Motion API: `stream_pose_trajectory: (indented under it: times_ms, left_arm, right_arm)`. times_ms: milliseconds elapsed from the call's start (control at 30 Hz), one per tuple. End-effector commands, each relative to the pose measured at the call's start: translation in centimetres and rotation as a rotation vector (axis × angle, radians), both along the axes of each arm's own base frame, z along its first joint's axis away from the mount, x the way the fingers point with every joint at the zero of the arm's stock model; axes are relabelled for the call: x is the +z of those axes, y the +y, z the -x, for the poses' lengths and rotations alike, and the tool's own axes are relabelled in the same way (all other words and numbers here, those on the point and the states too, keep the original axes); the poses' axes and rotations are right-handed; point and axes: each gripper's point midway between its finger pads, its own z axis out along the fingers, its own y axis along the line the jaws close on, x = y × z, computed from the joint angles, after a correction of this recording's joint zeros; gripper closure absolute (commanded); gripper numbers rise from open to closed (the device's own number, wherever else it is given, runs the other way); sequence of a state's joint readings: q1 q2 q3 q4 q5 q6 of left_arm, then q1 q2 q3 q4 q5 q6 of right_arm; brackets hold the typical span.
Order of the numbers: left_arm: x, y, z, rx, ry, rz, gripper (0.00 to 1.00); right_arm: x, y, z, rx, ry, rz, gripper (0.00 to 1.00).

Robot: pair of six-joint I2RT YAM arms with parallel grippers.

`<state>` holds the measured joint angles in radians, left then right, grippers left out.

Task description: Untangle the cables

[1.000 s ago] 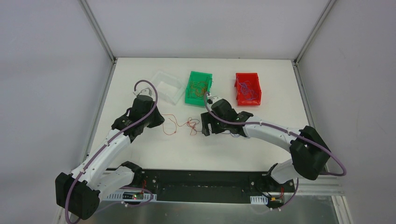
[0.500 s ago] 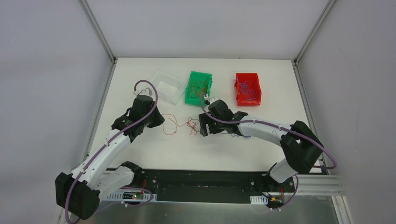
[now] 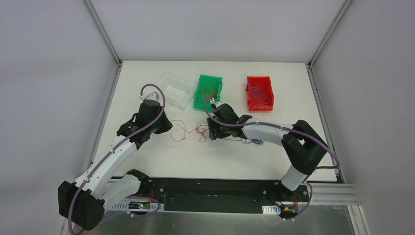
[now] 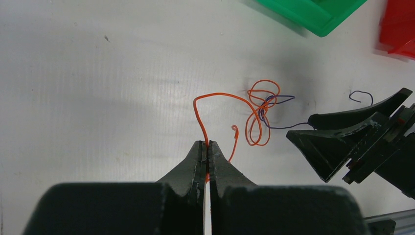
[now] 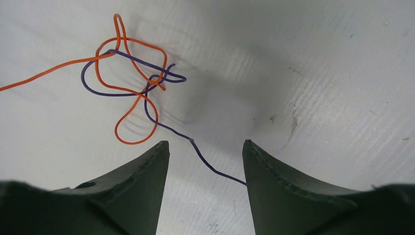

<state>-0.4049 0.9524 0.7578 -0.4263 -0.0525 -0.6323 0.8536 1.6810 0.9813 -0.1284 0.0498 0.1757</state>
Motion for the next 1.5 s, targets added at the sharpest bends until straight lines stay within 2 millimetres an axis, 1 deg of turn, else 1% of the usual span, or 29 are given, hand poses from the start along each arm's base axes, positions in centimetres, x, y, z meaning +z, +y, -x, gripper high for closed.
stream_pose_trajectory:
  times_ms: [0,100,133,167,233,267,300,367,500,633,733,800,933,1000,1100,1167,1233,1300,1400,1467]
  left_arm:
    - [2.1,-0.6,-0.6,-0.014,-0.058,0.035,1.0]
    - [2.1,-0.7,-0.7,-0.015,-0.056,0.038,1.0]
    - [2.1,-0.7,-0.7,-0.015,-0.055,0.038,1.0]
    - [2.2,-0.6,-0.7,-0.011,-0.058,0.036,1.0]
    - [2.0,-0.3,-0.9,0.024,-0.056,0.038,1.0]
    - [2.0,-0.1,-0.9,0.034,-0.054,0.037,1.0]
    - [1.9,0.0,-1.0,0.041,-0.054,0.032,1.0]
    - [1.9,0.7,-1.2,0.068,-0.048,0.018,1.0]
    - [2.2,2.7,-1.3,0.158,-0.042,-0.015,1.0]
    - [2.4,4.5,-1.2,0.244,-0.043,-0.026,1.0]
    - [2.3,5.2,-1.1,0.28,-0.038,-0.035,1.0]
    - [2.2,5.5,-1.1,0.296,-0.031,-0.04,1.0]
    - [2.1,5.2,-1.1,0.303,-0.02,-0.022,1.0]
    - [2.1,5.5,-1.1,0.314,-0.019,-0.033,1.0]
    - [2.7,6.1,-1.2,0.329,-0.034,-0.057,1.0]
    - [3.1,7.1,-1.1,0.37,-0.034,-0.095,1.0]
    - [4.0,9.1,-0.8,0.455,-0.041,-0.167,1.0]
    - [5.4,11.3,-0.4,0.548,-0.063,-0.229,1.0]
    - [7.5,13.4,-0.1,0.632,-0.111,-0.285,1.0]
    - [8.6,14.2,0.0,0.662,-0.141,-0.305,1.0]
  right_arm:
    - [1.2,1.2,-1.6,-0.038,-0.056,-0.04,0.42]
    - [1.3,1.2,-2.0,-0.06,-0.068,-0.044,0.48]
    - [1.3,1.0,-2.1,-0.073,-0.073,-0.04,0.57]
    - [1.4,0.9,-2.3,-0.088,-0.084,-0.04,0.74]
    - [1.6,-0.1,-2.5,-0.126,-0.113,-0.027,0.98]
    - [2.0,-0.5,-2.6,-0.144,-0.127,-0.027,1.0]
    - [2.1,-1.2,-2.8,-0.173,-0.145,-0.015,1.0]
    - [2.2,-3.5,-3.1,-0.251,-0.175,0.03,1.0]
    - [2.3,-8.8,-3.5,-0.418,-0.19,0.096,1.0]
    - [1.9,-13.8,-3.4,-0.573,-0.172,0.11,1.0]
    - [1.8,-16.6,-3.4,-0.671,-0.165,0.095,1.0]
    - [1.9,-17.5,-3.4,-0.714,-0.161,0.064,1.0]
    - [2.3,-17.7,-3.7,-0.736,-0.18,0.004,1.0]
    - [2.3,-18.0,-3.8,-0.756,-0.191,0.006,1.0]
    - [2.3,-18.9,-3.8,-0.797,-0.2,0.007,1.0]
    - [2.4,-19.9,-3.8,-0.853,-0.219,0.001,1.0]
    - [2.5,-21.6,-3.6,-0.934,-0.233,0.006,1.0]
    - [2.5,-22.8,-3.4,-0.996,-0.232,-0.017,1.0]
    - [2.4,-23.4,-3.2,-1.027,-0.234,-0.039,1.0]
    - [2.3,-23.4,-3.2,-1.027,-0.229,-0.042,1.0]
